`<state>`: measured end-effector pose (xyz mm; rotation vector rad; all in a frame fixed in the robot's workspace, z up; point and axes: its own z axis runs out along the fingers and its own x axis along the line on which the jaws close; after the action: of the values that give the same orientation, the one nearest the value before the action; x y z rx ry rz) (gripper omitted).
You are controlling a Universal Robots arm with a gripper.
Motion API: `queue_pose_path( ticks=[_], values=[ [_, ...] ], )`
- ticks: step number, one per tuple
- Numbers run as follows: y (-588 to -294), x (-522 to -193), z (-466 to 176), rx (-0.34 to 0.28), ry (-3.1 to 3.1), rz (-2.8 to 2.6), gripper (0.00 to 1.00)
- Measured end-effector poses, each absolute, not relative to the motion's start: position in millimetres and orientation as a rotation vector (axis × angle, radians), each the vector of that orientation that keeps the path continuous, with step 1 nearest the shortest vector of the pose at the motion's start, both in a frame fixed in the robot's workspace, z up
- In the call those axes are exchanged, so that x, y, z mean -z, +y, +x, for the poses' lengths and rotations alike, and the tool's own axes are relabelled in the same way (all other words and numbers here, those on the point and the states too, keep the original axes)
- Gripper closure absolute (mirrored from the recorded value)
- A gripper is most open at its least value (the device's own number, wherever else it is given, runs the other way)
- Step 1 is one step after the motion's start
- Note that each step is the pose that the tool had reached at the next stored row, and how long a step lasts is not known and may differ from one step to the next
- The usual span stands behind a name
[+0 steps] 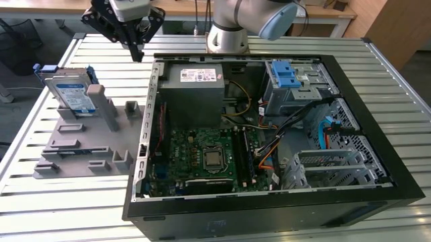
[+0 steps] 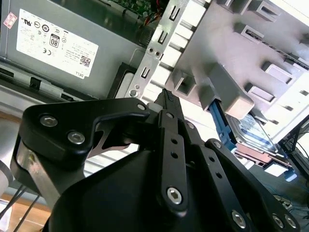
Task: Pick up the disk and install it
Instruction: 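Reach for the disk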
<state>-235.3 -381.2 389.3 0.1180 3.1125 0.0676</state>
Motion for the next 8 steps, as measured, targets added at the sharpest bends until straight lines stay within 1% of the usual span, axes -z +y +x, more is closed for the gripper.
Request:
queue_pose_path(
  ticks=[8],
  values=[
    [-380.4, -389.3, -245.4, -0.067, 3.120, 0.119, 0.89]
  ],
)
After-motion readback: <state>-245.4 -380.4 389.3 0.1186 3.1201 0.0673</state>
